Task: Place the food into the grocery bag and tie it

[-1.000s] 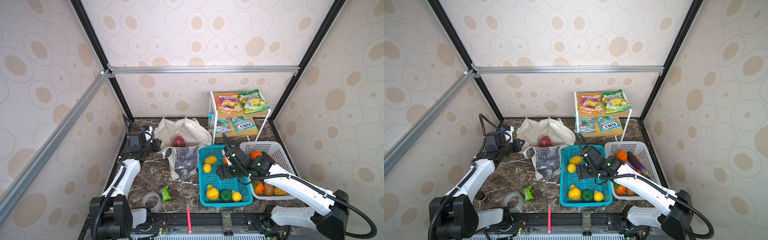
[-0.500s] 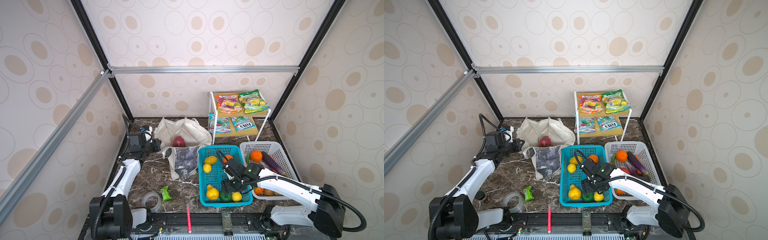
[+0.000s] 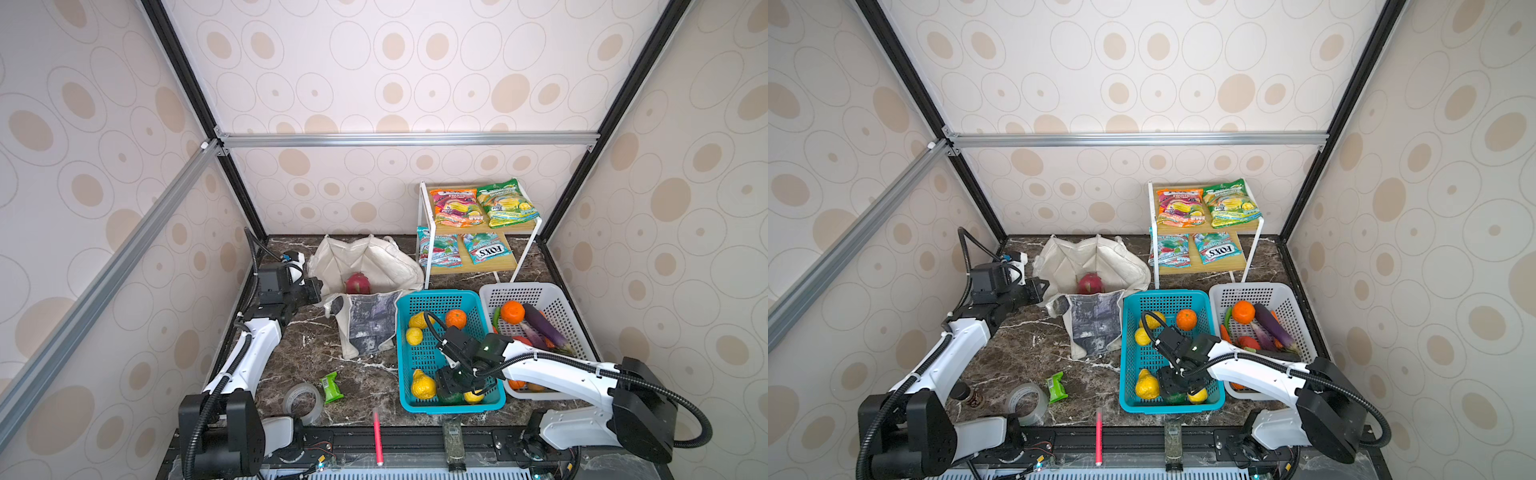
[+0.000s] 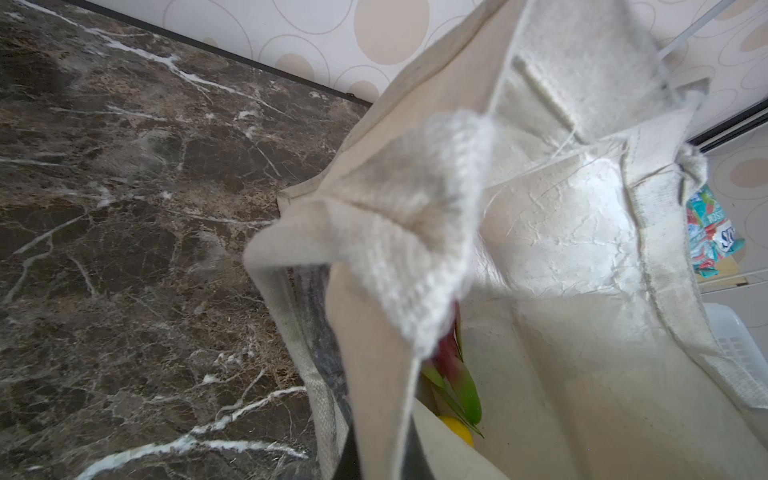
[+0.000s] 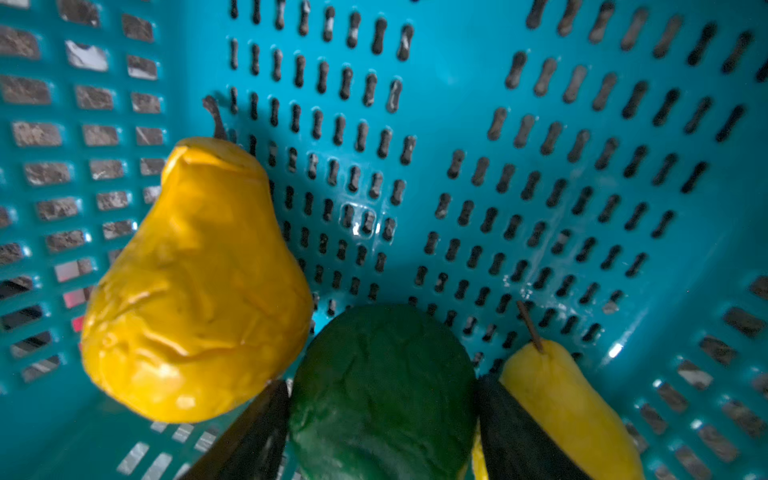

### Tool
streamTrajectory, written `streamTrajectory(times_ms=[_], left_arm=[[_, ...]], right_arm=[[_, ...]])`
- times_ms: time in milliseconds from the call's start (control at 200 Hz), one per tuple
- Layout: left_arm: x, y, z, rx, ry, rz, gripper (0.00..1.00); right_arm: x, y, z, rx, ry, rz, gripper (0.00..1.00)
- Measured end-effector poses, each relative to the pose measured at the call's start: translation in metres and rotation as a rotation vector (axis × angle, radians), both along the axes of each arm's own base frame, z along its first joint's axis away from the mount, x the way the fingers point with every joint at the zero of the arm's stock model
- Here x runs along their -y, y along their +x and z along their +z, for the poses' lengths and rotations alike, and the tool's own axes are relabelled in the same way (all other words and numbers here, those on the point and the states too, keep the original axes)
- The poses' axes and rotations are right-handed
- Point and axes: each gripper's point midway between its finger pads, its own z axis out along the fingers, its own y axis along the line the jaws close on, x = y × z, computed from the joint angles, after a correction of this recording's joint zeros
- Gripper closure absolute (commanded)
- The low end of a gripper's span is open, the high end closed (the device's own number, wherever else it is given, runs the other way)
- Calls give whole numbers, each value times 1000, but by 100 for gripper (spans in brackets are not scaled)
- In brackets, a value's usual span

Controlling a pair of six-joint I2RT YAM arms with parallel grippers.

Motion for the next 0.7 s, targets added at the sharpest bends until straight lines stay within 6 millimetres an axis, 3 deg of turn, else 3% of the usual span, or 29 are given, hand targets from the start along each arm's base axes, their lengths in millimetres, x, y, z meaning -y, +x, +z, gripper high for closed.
streamTrajectory(times_ms=[425, 700], left_arm=[[0, 0, -1, -3, 0, 0, 100], [0, -1, -1, -5, 0, 0, 100]], right_arm=[[-3, 9, -2, 30, -8, -18, 38], [14, 42, -1, 94, -71, -66, 38]])
